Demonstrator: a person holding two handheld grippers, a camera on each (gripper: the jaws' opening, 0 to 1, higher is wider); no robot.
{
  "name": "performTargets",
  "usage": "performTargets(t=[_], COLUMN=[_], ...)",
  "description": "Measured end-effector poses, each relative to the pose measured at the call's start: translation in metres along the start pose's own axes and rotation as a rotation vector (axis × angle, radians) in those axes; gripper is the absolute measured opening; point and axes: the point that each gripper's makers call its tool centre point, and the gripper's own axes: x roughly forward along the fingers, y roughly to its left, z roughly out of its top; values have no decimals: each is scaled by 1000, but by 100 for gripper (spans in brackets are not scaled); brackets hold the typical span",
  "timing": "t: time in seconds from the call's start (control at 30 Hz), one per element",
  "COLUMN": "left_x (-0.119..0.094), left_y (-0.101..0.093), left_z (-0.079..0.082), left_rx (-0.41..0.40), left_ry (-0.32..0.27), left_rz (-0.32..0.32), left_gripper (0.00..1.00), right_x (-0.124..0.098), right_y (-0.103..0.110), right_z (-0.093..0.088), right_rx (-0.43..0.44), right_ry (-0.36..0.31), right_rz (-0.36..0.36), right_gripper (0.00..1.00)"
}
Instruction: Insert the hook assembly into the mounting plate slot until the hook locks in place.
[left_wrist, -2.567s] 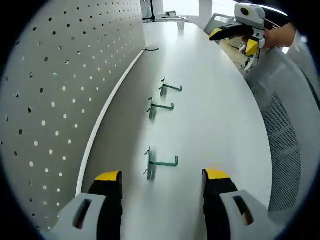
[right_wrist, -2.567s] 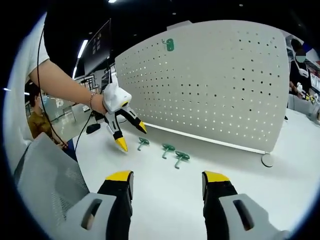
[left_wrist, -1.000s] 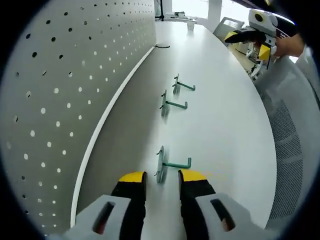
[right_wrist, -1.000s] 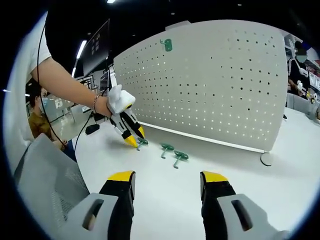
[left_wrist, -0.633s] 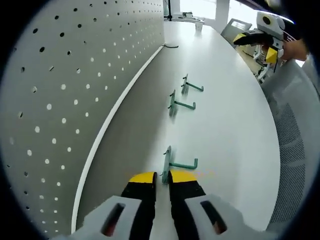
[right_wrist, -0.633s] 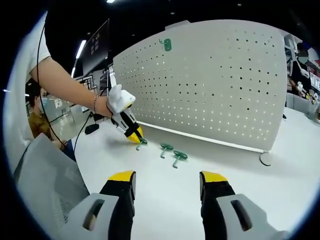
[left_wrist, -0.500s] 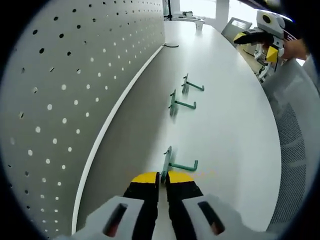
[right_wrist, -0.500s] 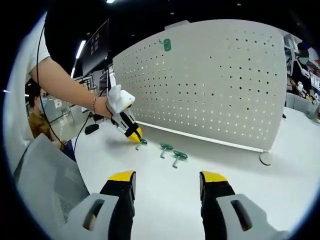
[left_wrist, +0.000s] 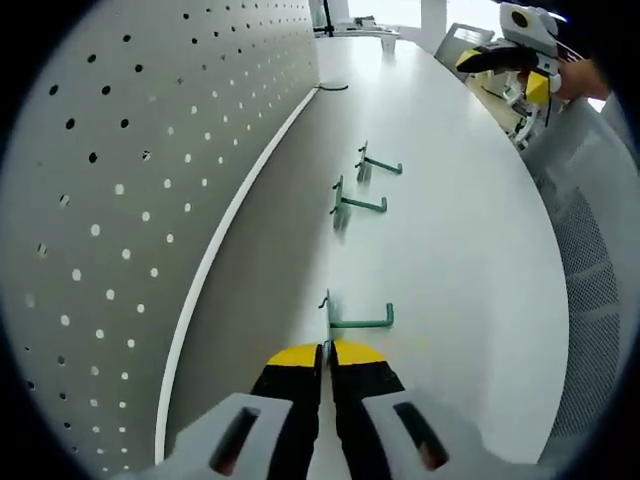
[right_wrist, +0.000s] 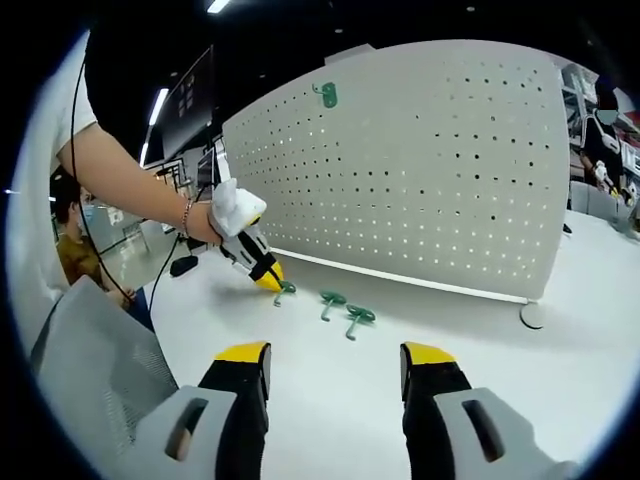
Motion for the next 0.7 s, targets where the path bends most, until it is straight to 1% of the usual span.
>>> performTargets(t=[0.1, 0.17, 0.2, 0.23, 0.27, 0.3, 0.33, 0.4, 0.5, 0.7], left_x=[0, 0, 0, 0, -1, -2, -5, -7, -10, -14], left_y=[0, 0, 1, 1, 2, 2, 5, 6, 7, 9], left_z=[0, 1, 0, 1, 5, 13, 16, 18, 24, 28], left_rx=[17, 9, 34, 38, 47, 42, 25, 27, 5, 1], left_ry=[0, 1, 6, 2, -24, -75, -88, -87, -119, -141], left_rz=[0, 2, 18, 25, 32, 39, 58, 60, 63, 73], left_gripper=[4, 3, 3, 3, 3, 3, 2, 2, 2, 2], right_x=[0, 0, 0, 0, 0, 0, -1, -1, -1, -2], right_y=[0, 1, 0, 0, 0, -1, 0, -1, 0, -2], right_z=[0, 0, 0, 0, 0, 0, 1, 1, 2, 3], right_rx=[0, 0, 2, 3, 5, 6, 6, 6, 6, 10], right_ry=[1, 0, 0, -2, -3, -3, -6, -7, -7, -16], right_rz=[2, 2, 2, 1, 0, -1, -2, -3, -3, -8], right_gripper=[50, 50, 50, 50, 50, 50, 50, 50, 50, 50])
